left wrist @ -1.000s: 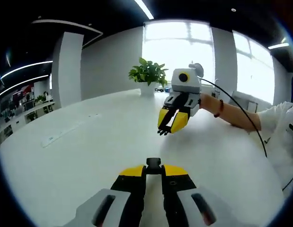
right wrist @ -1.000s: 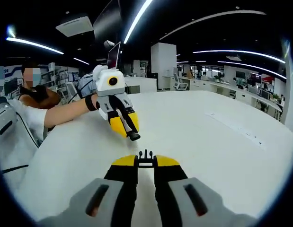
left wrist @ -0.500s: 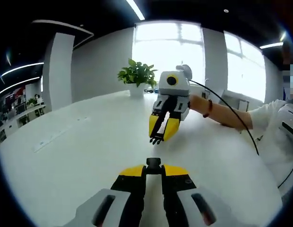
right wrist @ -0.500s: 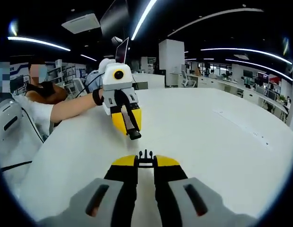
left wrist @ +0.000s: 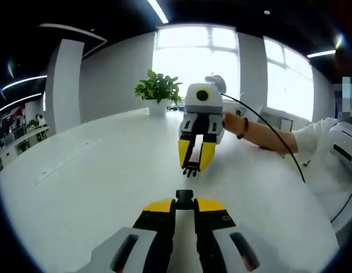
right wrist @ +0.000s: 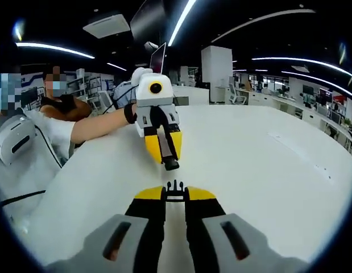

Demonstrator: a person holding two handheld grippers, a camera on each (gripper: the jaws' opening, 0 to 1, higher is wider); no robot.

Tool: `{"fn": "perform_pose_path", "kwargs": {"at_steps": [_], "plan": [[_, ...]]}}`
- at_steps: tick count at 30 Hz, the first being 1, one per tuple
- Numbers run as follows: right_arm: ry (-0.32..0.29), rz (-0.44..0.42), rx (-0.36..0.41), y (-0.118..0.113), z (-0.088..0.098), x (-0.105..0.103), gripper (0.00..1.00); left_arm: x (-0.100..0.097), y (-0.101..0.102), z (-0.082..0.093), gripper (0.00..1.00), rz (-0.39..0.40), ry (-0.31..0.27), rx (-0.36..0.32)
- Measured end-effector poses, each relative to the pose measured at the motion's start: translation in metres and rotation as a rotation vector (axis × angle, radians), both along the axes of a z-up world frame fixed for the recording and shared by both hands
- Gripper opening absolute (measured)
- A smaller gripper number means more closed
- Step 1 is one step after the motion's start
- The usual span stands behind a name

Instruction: Snap the two parts of the plastic buckle together until the buckle closes and remains connected.

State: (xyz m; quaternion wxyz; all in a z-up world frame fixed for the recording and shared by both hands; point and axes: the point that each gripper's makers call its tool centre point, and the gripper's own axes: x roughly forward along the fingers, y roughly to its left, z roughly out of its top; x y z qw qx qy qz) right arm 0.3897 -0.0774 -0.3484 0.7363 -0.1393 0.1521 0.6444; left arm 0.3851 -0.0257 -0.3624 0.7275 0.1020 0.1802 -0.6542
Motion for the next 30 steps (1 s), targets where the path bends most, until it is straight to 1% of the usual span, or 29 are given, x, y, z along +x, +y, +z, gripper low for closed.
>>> {"fn": "perform_pose_path", "kwargs": {"at_steps": [4,11,15,17,19,21,26,28,30], "plan": [[0.010,0.015,0.000,0.004,-0.001,-0.005,0.12,-0.003,-0.001,-0.001,0.11,-0.015,0.000,0.003],[0.011,0.036,-0.003,0.005,-0.003,-0.011,0.12,-0.009,-0.003,-0.001,0.11,-0.071,0.008,0.004],[0.003,0.053,0.002,0.007,-0.002,-0.015,0.12,-0.008,-0.002,-0.002,0.11,-0.091,0.015,0.013],[0.003,0.066,-0.007,0.008,-0.005,-0.020,0.12,-0.011,-0.002,-0.003,0.11,-0.094,0.013,0.015],[-0.011,0.073,-0.018,0.009,-0.007,-0.022,0.12,-0.013,-0.002,-0.004,0.11,-0.101,0.017,0.016],[0.005,0.086,-0.026,0.009,-0.010,-0.025,0.12,-0.013,-0.002,-0.005,0.11,-0.102,0.015,0.019],[0.002,0.097,-0.026,0.009,-0.009,-0.022,0.12,-0.008,-0.001,-0.005,0.11,-0.112,0.017,0.028],[0.007,0.097,-0.025,0.008,-0.009,-0.021,0.12,-0.016,-0.002,-0.006,0.11,-0.117,0.016,0.030],[0.008,0.100,-0.028,0.009,-0.010,-0.023,0.12,-0.019,-0.003,-0.007,0.11,-0.117,0.018,0.031]]}}
